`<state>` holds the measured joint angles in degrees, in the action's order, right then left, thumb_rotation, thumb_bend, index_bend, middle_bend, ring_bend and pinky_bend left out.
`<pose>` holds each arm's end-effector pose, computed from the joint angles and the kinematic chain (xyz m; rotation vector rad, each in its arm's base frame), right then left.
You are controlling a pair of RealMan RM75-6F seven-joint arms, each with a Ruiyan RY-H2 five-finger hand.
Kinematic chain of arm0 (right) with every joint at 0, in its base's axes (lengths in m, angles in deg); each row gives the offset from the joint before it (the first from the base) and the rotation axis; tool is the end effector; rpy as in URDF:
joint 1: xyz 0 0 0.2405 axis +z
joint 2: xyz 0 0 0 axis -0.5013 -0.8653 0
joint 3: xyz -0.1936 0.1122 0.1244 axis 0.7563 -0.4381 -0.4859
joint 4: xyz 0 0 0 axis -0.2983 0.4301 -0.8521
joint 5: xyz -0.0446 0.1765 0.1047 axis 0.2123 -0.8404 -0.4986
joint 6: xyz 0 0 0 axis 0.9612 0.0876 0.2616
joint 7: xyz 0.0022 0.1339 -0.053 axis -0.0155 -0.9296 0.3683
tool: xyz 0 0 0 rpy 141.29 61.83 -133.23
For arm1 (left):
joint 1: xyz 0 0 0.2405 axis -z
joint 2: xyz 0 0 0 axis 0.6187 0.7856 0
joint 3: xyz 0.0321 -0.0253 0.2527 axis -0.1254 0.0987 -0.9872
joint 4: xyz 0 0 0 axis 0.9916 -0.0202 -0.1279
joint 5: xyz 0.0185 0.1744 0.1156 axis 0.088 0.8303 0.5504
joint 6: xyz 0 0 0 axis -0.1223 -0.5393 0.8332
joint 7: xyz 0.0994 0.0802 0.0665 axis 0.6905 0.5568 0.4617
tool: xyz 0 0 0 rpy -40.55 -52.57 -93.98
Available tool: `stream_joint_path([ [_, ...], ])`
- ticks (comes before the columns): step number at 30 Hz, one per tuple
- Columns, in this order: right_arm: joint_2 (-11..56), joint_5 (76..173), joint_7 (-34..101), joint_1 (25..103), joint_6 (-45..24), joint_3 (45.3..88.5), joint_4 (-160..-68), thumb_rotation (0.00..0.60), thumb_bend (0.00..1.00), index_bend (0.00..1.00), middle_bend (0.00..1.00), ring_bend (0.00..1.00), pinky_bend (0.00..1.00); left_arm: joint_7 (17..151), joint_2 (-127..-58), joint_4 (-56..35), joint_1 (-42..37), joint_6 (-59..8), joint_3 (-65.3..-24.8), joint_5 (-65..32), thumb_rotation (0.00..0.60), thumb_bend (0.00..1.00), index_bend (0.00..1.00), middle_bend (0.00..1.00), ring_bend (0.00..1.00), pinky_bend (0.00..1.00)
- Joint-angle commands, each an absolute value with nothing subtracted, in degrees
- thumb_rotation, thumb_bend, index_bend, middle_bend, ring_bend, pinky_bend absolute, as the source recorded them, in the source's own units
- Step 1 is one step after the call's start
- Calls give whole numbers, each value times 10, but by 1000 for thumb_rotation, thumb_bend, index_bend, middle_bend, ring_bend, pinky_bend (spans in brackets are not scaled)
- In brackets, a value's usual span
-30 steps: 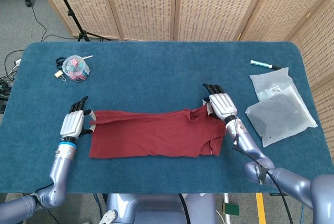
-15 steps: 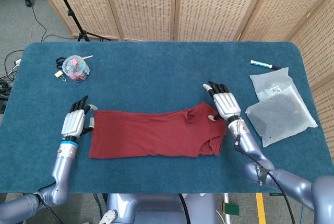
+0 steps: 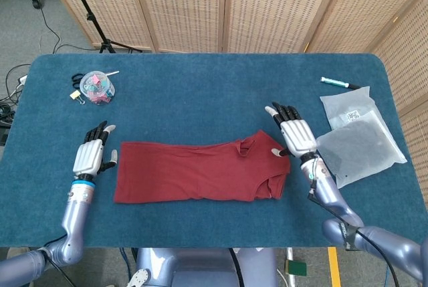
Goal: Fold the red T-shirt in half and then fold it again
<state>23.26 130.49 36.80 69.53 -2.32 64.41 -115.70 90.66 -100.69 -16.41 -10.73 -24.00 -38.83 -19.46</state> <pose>-0.1946 -0.3778 0.0381 1.6655 -1.0195 1.0349 -0.2526 0.3223 0.0102 -1.3134 -1.2818 -0.9561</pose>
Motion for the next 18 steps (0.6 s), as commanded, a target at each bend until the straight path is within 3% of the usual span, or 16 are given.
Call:
stream_joint_path([
  [1,197,1340,364,668,-61,661,-1203,600,0,0,0,0,0,908,-994,-176,-110,-239,-390,-190,600,539,0,0,0,0],
  [10,132,1472,349,580,-208,726,-1292,600,0,0,0,0,0,980,-928,-238,-96,-204,-395,-231,600,496,40,0,0,0],
  [18,98,1538,362,509,-301,771,-1330,600,0,0,0,0,0,1077,-913,-242,-50,-186,-395,-279,600,327,169,0,0,0],
])
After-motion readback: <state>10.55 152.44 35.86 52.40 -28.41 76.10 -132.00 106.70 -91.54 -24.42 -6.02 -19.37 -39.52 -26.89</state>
